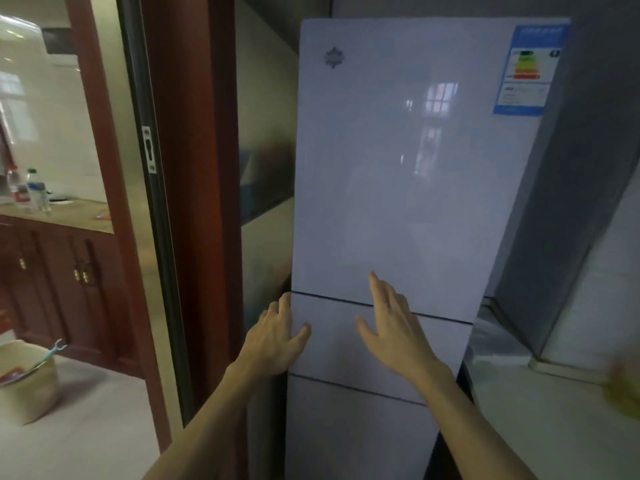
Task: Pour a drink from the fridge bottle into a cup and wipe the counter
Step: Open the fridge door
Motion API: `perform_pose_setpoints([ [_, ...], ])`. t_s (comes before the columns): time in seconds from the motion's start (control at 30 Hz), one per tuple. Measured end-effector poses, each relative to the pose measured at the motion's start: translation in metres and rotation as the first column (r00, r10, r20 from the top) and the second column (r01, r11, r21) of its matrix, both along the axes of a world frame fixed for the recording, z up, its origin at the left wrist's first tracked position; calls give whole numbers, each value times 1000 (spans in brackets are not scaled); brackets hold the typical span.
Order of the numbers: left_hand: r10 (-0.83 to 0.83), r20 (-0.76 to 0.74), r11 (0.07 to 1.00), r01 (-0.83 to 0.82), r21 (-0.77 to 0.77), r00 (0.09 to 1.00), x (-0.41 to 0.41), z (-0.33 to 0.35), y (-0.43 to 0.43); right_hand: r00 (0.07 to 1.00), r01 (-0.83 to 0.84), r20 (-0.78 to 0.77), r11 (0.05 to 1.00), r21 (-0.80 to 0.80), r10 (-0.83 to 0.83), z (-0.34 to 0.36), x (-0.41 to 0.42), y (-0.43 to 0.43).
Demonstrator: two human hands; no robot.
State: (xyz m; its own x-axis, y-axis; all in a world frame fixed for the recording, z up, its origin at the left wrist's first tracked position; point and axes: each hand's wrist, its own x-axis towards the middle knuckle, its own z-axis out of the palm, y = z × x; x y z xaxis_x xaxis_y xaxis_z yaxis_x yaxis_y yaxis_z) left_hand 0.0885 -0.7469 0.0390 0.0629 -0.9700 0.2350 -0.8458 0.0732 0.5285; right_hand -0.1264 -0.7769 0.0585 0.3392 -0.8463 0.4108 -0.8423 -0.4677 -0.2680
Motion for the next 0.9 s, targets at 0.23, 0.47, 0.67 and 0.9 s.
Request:
perform_pose_setpoints([
  [0.23,-33,-213,997,17,-75,976,23,19,-115,999,-25,23,984,-174,30,56,36,-101],
  [0.47,-52,-456,976,-52,-213,888,43,51,-233,994,-33,88,921,-388,73,118,84,-202],
  [0.67,-38,-558,933,-171,-317,829,35,77,-296,999,-38,-4,880,-473,41,150,118,-270],
  [0.9,-6,-615,939,-207,-275,788,36,95,-353,998,-21,-53,774,-633,-16,172,149,-344],
])
